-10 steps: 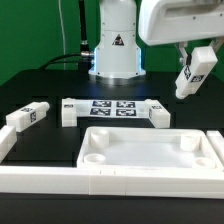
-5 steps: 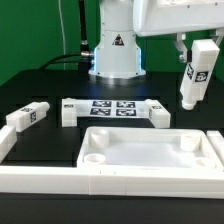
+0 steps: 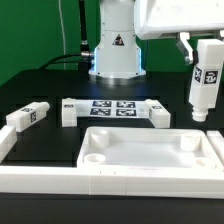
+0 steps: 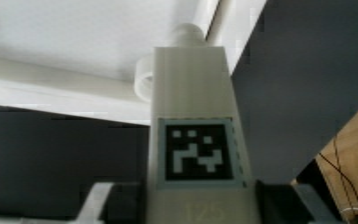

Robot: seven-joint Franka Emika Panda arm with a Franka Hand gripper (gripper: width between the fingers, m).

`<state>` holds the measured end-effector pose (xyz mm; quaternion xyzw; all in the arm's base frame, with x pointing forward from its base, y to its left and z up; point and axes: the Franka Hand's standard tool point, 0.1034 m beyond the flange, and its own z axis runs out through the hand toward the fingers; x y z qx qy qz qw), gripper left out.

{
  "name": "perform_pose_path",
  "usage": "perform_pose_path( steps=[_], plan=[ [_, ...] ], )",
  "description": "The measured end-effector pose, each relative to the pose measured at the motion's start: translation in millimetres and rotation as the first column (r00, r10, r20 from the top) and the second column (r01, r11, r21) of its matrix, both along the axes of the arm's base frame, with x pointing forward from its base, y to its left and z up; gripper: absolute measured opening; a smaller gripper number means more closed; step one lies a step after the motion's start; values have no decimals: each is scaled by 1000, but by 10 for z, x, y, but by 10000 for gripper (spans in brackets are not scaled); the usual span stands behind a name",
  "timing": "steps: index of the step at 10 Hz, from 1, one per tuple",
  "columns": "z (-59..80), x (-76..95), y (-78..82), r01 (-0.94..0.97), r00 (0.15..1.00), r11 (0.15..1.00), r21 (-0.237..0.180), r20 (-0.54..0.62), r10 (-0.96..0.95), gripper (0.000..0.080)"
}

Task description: Assemble desk

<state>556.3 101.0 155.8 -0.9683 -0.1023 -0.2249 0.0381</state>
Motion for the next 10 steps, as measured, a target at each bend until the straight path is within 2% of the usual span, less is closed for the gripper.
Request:
perform_pose_path(
  steps=[1, 2, 4, 6, 10],
  plan=[
    [-6, 10, -2, -2, 1000, 1000, -1, 2, 2, 290],
    [-70, 44, -9, -20, 1000, 1000, -9, 11, 21, 290],
    [-104, 275, -31, -46, 999, 999, -18, 29, 46, 290],
    [-128, 507, -139, -56, 997, 998, -27, 45, 57, 290],
    [-154, 471, -115, -61, 997, 998, -27, 39, 62, 290]
  ],
)
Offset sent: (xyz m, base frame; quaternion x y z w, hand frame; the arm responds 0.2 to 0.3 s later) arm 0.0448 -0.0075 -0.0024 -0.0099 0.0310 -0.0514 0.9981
